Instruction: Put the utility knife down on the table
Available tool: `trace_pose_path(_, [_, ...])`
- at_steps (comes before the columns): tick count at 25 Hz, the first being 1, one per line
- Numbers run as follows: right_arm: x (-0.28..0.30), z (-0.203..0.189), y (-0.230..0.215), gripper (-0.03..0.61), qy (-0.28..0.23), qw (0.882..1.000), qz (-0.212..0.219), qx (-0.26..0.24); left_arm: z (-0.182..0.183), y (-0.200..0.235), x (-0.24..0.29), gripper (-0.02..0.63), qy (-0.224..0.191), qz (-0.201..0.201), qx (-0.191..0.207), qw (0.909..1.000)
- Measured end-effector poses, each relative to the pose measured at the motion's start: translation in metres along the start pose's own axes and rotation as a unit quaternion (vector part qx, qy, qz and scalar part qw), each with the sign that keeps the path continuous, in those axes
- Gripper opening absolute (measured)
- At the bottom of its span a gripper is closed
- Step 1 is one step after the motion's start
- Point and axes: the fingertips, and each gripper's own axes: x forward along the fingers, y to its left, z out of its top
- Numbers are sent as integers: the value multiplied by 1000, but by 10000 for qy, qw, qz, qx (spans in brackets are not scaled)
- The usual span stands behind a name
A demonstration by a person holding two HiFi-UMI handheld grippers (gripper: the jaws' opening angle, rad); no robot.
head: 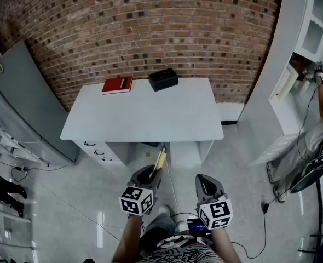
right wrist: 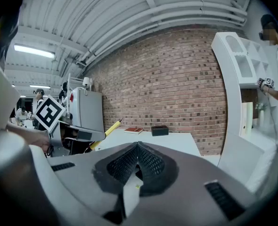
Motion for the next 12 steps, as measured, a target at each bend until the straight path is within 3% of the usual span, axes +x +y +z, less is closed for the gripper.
trace_pose_path(12, [12,1,-4,0,-67,9998,125,115,-3,1,1,120,15,51,13,10000])
